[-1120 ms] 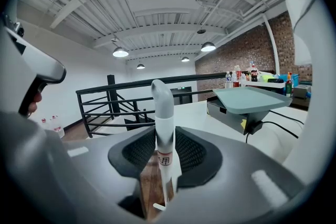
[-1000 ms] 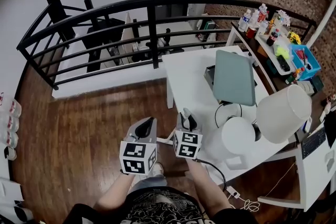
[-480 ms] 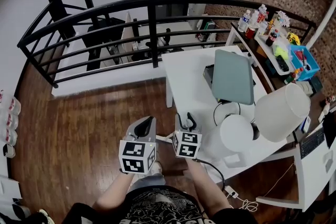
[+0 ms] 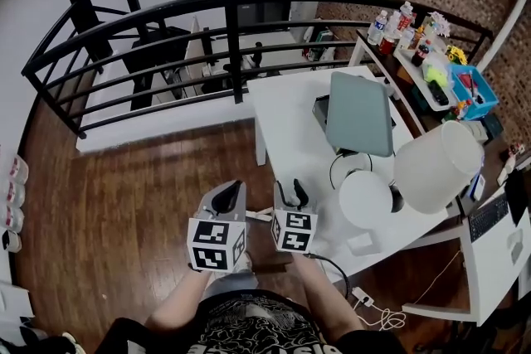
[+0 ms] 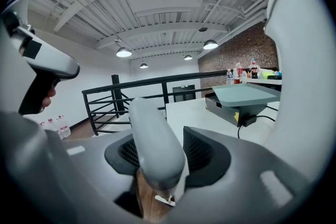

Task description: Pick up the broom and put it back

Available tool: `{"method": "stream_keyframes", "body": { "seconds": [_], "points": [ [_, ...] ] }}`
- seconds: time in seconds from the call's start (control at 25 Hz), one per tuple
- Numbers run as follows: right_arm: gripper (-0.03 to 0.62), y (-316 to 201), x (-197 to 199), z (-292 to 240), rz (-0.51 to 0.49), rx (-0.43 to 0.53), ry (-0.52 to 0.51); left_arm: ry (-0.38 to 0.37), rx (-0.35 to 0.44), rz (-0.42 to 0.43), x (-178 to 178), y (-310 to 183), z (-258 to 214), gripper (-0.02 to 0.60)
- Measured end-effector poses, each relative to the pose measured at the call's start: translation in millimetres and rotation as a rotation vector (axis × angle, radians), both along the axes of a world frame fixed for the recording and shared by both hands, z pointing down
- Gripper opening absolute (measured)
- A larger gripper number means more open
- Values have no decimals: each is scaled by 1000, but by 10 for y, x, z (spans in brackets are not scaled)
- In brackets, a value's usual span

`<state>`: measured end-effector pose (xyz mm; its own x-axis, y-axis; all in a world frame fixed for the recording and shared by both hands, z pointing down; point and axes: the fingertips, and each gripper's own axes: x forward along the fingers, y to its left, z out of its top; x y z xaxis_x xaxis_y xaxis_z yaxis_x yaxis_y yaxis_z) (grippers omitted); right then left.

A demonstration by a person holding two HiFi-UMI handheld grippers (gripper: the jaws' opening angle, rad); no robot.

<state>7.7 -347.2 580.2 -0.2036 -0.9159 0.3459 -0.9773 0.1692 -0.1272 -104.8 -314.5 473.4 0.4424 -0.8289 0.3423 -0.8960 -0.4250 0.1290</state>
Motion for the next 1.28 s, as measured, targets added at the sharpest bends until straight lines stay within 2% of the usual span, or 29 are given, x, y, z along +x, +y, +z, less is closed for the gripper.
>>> {"method": "stream_keyframes", "body": {
  "seconds": [0.44, 0.72, 1.28],
  "points": [
    [166, 345, 105, -90, -22, 24, 14, -1, 9, 32, 250, 330, -45, 6],
    [166, 563, 142, -108, -56, 21, 18, 0, 10, 33, 458, 710, -132, 6],
    [167, 950, 104, 0, -148, 11, 51, -26, 7, -36, 449, 1519, -145, 6]
  ]
}}
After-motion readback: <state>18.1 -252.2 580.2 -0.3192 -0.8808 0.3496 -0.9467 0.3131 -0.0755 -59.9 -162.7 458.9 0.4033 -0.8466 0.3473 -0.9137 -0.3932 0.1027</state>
